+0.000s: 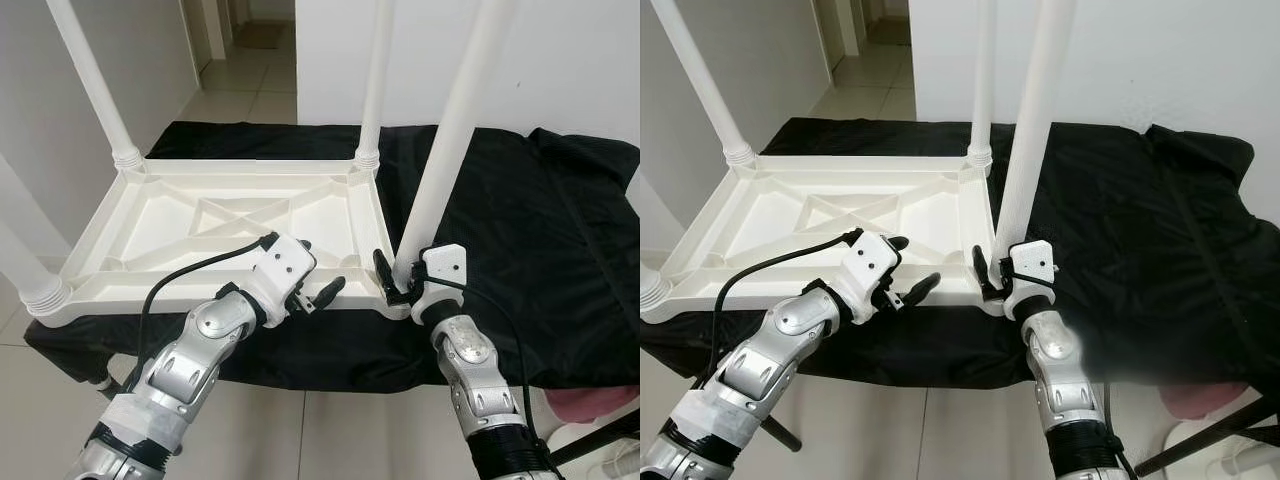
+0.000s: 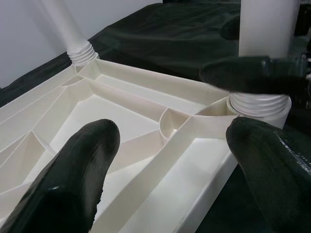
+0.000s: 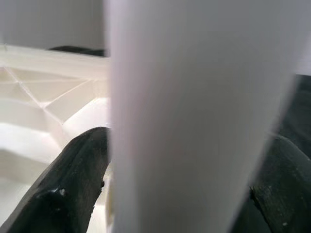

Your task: Building children table

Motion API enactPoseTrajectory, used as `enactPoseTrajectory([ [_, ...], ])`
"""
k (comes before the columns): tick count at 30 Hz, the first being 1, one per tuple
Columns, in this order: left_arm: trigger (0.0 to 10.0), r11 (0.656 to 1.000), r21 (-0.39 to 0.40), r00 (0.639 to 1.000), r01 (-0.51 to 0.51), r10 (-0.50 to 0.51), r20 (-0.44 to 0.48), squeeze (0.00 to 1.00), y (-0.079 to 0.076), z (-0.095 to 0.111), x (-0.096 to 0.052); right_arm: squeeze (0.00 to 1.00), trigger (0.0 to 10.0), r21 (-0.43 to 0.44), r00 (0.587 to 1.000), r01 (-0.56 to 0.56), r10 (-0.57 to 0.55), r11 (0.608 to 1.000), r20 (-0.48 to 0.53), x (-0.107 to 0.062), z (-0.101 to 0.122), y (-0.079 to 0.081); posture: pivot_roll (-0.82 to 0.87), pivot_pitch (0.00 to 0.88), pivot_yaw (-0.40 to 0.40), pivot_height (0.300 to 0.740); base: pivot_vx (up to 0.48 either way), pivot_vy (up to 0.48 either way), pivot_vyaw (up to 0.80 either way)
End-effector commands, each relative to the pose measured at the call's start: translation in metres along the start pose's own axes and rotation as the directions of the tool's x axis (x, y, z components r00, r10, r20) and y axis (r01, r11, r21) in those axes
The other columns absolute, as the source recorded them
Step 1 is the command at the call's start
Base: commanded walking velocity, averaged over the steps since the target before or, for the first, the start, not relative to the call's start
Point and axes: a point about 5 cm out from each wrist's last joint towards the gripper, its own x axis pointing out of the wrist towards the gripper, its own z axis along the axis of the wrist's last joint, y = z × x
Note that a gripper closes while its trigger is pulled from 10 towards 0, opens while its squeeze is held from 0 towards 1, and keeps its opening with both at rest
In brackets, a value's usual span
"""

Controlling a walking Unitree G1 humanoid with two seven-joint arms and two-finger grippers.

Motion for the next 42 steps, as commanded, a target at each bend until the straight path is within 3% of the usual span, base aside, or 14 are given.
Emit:
enactPoseTrajectory([
  [1,10.0,0.998,0.015,0.998,0.068,-0.068,0.007,0.00,-0.004,0.001,0.001,0.00,10.0,0.001,1.000,-0.016,0.016,1.000,0.004,0.002,0.001,0.000,0.01,0.000,-0.030,0.740,0.000,0.000,0.00],
  [7,10.0,1.000,0.007,1.000,0.023,-0.023,0.021,0.00,-0.003,0.001,0.003,0.00,10.0,0.000,0.999,-0.036,0.036,0.999,-0.013,0.002,0.000,-0.001,0.02,0.000,-0.097,0.740,0.000,0.000,0.00],
  [17,10.0,1.000,-0.018,0.999,-0.004,0.004,0.036,0.00,-0.008,0.000,0.006,0.00,10.0,-0.022,0.997,-0.074,0.073,0.997,-0.025,0.003,0.000,-0.005,0.01,0.000,-0.126,0.740,0.000,0.000,0.00],
  [23,10.0,1.000,-0.010,0.999,0.012,-0.012,0.030,0.00,-0.006,-0.001,0.005,0.00,10.0,-0.026,0.999,-0.049,0.049,0.998,-0.020,0.002,0.002,-0.011,0.00,0.000,-0.107,0.740,0.000,0.000,0.00],
  [42,10.0,0.996,0.012,0.996,0.090,-0.090,0.016,0.00,-0.006,0.002,0.002,0.00,10.0,0.009,1.000,0.003,-0.003,1.000,0.002,0.002,0.001,-0.007,-0.01,0.000,-0.005,0.740,0.000,0.000,0.00],
])
